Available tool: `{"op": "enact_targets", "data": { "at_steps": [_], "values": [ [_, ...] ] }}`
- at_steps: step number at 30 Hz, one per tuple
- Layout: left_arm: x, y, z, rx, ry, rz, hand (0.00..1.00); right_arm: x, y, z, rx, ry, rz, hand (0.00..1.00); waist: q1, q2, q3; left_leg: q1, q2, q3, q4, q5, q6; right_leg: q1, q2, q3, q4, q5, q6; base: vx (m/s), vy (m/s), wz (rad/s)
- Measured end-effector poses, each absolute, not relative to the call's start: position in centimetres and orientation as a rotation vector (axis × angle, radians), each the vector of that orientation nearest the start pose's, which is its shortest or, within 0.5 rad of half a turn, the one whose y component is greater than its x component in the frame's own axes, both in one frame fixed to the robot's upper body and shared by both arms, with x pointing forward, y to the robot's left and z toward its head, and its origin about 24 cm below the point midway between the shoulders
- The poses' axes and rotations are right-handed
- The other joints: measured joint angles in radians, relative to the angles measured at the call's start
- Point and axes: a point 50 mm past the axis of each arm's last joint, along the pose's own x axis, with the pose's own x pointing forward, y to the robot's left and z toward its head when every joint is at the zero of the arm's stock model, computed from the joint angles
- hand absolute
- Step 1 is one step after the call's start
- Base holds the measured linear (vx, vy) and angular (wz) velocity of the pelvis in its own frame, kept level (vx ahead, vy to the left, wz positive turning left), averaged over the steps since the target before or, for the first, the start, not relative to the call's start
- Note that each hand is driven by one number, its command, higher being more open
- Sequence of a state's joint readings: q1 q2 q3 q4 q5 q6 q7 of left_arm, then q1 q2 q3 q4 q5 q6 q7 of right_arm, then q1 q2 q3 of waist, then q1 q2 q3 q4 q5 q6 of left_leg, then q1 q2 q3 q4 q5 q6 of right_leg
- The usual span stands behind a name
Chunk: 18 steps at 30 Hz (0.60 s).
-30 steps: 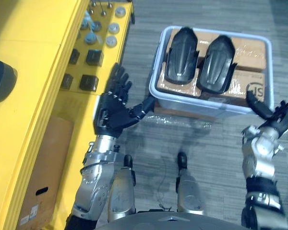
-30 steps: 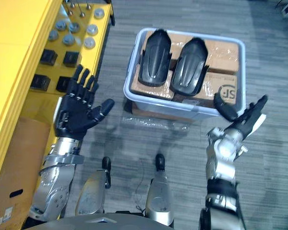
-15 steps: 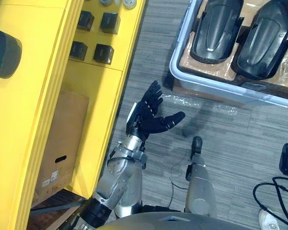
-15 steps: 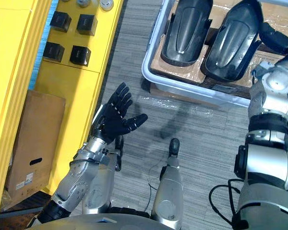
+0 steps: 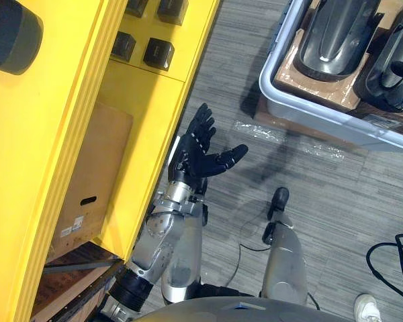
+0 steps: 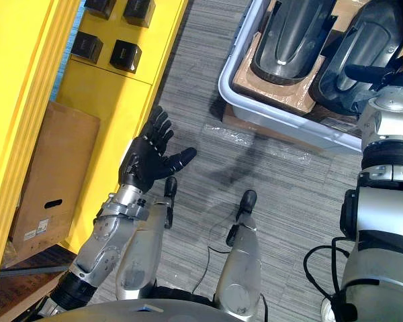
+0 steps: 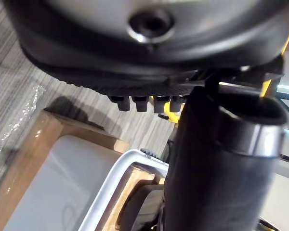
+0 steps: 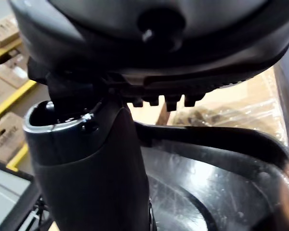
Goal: Walk over and take three plastic housings, then place them on the shelf
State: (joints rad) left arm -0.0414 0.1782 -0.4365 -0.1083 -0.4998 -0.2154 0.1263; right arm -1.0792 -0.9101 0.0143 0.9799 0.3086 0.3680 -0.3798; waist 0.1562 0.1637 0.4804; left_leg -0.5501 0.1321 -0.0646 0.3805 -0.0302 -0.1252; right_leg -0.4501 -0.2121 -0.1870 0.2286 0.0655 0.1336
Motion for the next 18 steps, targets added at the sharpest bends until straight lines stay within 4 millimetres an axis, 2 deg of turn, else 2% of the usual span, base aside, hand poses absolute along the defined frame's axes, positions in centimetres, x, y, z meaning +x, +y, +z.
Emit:
{"op": "enact_targets", "data": {
  "at_steps": [2,3,7,12,16,18],
  "values": [
    [23.9,8.5,7.7,-0.395,-0.171,-0.3,1.0,34.0,-38.9,25.3,-0.298,0.122,-0.889,1.0,0.003,-0.003,0.002,0.0,0.002,-0.001,-0.002,0.004,-0.001,-0.003,0.0,-0.003,0.006,-0.001,-0.001,0.0,-0.015,0.0],
    [23.9,8.6,7.7,-0.398,-0.17,-0.3,1.0,34.0,-38.9,25.3,-0.312,0.132,-0.886,0.0,0.004,-0.004,0.003,0.0,0.001,-0.001,-0.003,0.005,-0.001,-0.004,0.0,-0.004,0.008,-0.001,-0.001,0.0,0.0,0.0],
    [24.1,8.9,7.7,-0.41,-0.17,-0.284,1.0,34.0,-38.9,25.4,-0.359,0.207,-0.872,0.0,0.006,-0.01,0.006,0.0,0.0,-0.009,-0.015,0.017,-0.002,-0.005,-0.004,-0.019,0.012,-0.002,-0.004,-0.02,-0.019,0.06],
    [24.2,10.2,7.6,-0.388,-0.173,-0.244,1.0,32.7,-40.5,25.6,-0.468,0.285,-0.906,0.0,0.006,-0.012,0.007,0.001,0.002,-0.019,-0.029,0.029,-0.006,-0.004,-0.002,-0.032,0.011,-0.003,-0.005,-0.01,-0.021,0.05],
    [24.3,11.1,7.5,-0.372,-0.175,-0.218,1.0,32.3,-41.0,24.6,-0.48,0.354,-0.928,0.0,0.005,-0.015,0.006,0.003,0.007,-0.023,-0.034,0.034,-0.008,-0.001,0.004,-0.037,0.01,-0.002,-0.006,0.0,-0.016,0.0],
    [24.3,11.4,7.5,-0.375,-0.176,-0.206,1.0,31.9,-41.3,23.4,-0.502,0.436,-0.928,0.0,0.012,-0.016,0.006,0.006,0.012,-0.026,-0.036,0.035,-0.01,0.003,0.007,-0.046,0.01,-0.002,-0.006,0.01,-0.039,0.02]
  ]
}}
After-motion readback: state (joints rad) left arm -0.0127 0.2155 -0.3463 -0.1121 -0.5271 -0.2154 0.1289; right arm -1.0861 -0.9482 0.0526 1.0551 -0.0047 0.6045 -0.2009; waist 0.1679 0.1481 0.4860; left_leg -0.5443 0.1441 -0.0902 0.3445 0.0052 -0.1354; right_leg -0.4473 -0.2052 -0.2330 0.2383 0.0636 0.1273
